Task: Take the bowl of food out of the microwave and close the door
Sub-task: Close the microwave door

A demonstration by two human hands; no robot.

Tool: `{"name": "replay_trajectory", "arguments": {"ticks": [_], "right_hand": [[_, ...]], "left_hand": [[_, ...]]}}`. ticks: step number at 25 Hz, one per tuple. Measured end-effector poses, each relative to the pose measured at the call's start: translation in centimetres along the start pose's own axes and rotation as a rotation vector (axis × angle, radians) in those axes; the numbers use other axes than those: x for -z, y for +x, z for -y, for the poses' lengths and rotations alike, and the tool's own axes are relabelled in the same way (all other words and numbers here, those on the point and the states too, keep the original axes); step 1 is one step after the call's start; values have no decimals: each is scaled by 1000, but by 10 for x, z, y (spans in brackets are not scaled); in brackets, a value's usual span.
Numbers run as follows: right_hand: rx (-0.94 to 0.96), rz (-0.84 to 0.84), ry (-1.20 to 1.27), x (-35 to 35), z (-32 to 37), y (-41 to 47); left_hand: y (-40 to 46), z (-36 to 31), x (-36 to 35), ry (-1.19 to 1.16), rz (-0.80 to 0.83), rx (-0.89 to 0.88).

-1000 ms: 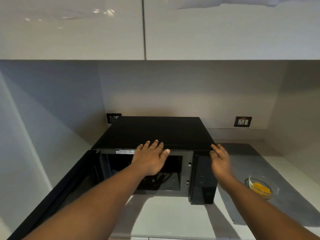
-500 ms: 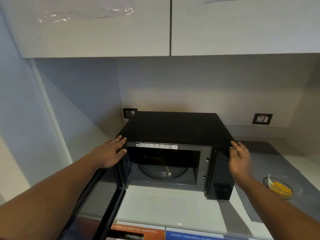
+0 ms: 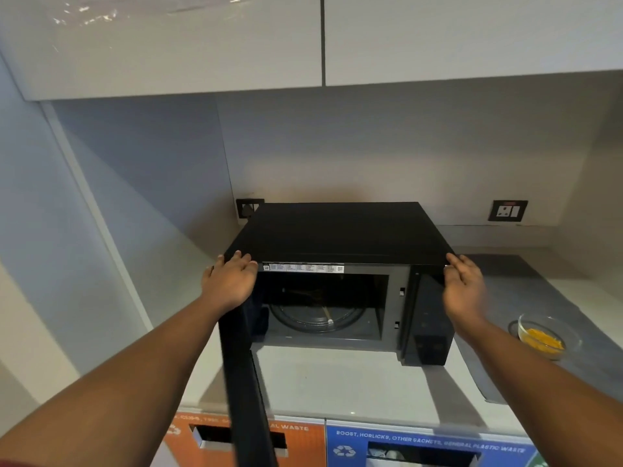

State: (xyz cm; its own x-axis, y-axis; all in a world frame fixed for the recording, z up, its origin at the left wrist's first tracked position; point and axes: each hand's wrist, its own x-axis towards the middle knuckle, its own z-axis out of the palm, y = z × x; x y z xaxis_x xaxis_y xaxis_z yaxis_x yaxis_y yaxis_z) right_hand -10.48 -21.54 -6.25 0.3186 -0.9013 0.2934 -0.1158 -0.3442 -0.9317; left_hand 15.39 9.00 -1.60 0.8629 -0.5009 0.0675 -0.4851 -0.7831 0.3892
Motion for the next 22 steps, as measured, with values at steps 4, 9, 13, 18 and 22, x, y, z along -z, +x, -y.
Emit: {"name": "replay_trajectory", "arguments": {"ticks": [4, 9, 13, 18, 22], "right_hand": [[-4, 15, 16, 1, -2, 2], [2, 19, 41, -1, -8, 7], [13, 0, 40, -3, -12, 9], [-3, -13, 68, -5, -14, 9], [2, -30, 76, -6, -14, 8]], "left_hand": [[0, -21, -14, 31, -30, -37], [3, -41, -29, 92, -60, -169], [4, -56, -40, 152, -100, -285], [2, -68, -49, 224, -118, -417], [7, -70, -52, 277, -133, -433]]}}
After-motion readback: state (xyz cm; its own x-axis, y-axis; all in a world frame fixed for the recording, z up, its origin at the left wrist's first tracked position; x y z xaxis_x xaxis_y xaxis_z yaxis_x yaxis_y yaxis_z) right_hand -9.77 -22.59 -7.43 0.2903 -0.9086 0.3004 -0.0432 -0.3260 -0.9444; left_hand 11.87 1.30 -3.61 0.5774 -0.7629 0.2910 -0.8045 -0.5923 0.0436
